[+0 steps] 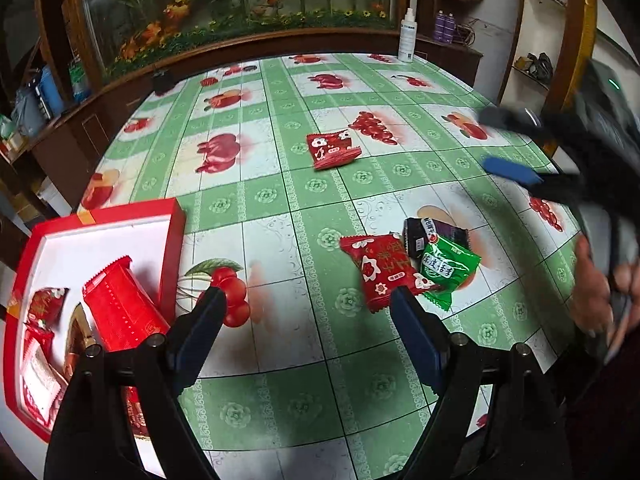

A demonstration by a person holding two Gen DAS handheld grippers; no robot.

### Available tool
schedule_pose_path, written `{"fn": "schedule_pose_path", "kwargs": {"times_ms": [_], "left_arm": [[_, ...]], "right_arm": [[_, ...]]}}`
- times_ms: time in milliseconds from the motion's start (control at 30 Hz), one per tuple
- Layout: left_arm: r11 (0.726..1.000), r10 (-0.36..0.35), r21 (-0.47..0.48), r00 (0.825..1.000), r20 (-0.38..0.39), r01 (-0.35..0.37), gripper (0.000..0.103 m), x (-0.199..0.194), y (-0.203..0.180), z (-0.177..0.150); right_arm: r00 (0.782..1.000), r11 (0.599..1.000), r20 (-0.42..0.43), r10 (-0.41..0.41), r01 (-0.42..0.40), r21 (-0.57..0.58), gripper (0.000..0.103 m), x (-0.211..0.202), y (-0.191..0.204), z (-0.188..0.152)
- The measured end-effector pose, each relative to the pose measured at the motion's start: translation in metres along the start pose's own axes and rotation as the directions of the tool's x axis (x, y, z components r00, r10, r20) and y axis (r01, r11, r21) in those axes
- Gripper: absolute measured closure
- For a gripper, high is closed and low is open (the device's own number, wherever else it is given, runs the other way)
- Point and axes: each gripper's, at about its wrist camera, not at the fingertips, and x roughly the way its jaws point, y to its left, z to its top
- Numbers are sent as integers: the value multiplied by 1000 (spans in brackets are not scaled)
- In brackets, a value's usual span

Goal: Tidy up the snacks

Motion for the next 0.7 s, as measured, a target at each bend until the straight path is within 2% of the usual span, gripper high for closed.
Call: {"fn": "schedule_pose_path", "kwargs": {"times_ms": [33,100,267,367,433,467,567,600,667,700], "left_arm": [[1000,-14,-14,1000,-5,14,20,2,1,0],[999,-35,-30,999,-15,35,20,5,1,-1],[1000,-17,-9,1000,-17,17,20,3,-3,-11],[1000,-9,-25,1000,-13,9,20,-1,4,-14],[999,8,-36,1000,-1,-8,20,-5,11,-15],[999,18,-43,1000,8,-18,20,-8,14,-16],[998,26,-56,999,20,-24,20,-12,22,-17],[998,29,-57,999,20,-28,20,-12,23,-18],[998,23,-57,1000,16,-22,20,-11,24,-20],[998,15,-56,1000,14,-15,20,-11,23,-21]], "right_arm": [[999,999,-9,-37,36,-21,15,-4,2,-5],[986,984,-37,-164,161,-79,15,-7,3,-16],[954,953,-87,-288,276,-122,15,10,1,-32],[903,899,-107,-417,392,-193,15,31,6,-40],[881,861,-107,-461,415,-293,15,43,26,-55],[886,854,-109,-452,393,-342,15,44,34,-63],[927,844,-154,-341,230,-484,16,42,69,-90],[934,833,-143,-328,215,-510,16,37,75,-94],[928,809,-89,-362,265,-525,16,27,77,-92],[926,811,-67,-371,288,-510,16,21,72,-86]]}}
